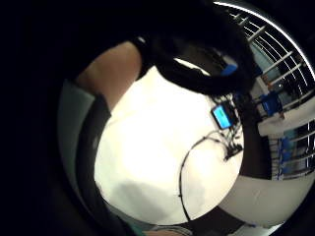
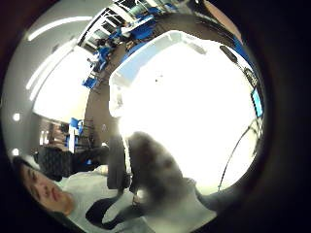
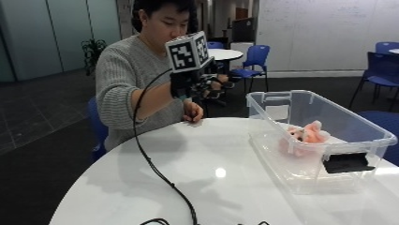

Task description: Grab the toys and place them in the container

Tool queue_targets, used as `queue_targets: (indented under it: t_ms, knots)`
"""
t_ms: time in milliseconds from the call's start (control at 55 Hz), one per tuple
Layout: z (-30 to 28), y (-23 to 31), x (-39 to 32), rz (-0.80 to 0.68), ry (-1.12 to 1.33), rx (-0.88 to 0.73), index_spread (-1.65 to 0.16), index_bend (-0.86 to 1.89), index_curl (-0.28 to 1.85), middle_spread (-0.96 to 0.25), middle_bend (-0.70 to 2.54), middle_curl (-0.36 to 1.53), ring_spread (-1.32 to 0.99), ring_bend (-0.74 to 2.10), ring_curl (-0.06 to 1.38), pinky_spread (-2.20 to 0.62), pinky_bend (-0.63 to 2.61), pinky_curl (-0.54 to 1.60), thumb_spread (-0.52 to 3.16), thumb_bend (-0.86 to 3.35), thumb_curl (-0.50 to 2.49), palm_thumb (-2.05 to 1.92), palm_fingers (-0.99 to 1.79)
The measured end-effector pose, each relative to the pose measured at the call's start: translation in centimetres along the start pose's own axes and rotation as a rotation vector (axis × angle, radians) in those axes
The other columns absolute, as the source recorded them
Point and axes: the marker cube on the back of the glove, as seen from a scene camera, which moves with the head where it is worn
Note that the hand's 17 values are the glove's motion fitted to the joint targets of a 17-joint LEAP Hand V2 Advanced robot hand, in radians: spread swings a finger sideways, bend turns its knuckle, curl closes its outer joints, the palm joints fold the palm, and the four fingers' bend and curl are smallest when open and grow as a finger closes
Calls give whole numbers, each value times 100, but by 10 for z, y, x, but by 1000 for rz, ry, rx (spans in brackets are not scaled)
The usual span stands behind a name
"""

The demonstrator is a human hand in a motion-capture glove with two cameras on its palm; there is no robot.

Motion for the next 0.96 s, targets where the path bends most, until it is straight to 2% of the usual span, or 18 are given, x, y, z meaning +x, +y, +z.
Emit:
queue_targets:
  t_ms: [164,328,455,637,964]
  knots:
    - [13,106,-26,-56,-4,-8,-35,13,48,-14,14,38,-6,17,40,7,90,30,116,-9,21,-13,-18]
    - [50,228,-61,-73,20,22,-34,16,45,-14,15,35,-5,15,36,6,85,29,118,-8,18,-12,-16]
    - [84,280,-73,-25,-18,-43,-35,18,44,-15,17,34,-5,15,34,6,81,28,121,-6,16,-9,-11]
    - [104,306,-72,-11,-13,-141,-35,18,43,-16,17,33,-6,15,30,6,78,29,125,-5,16,-8,-10]
    - [105,305,-58,16,8,-120,-35,18,42,-16,17,32,-5,16,27,6,75,30,128,-5,15,-7,-9]
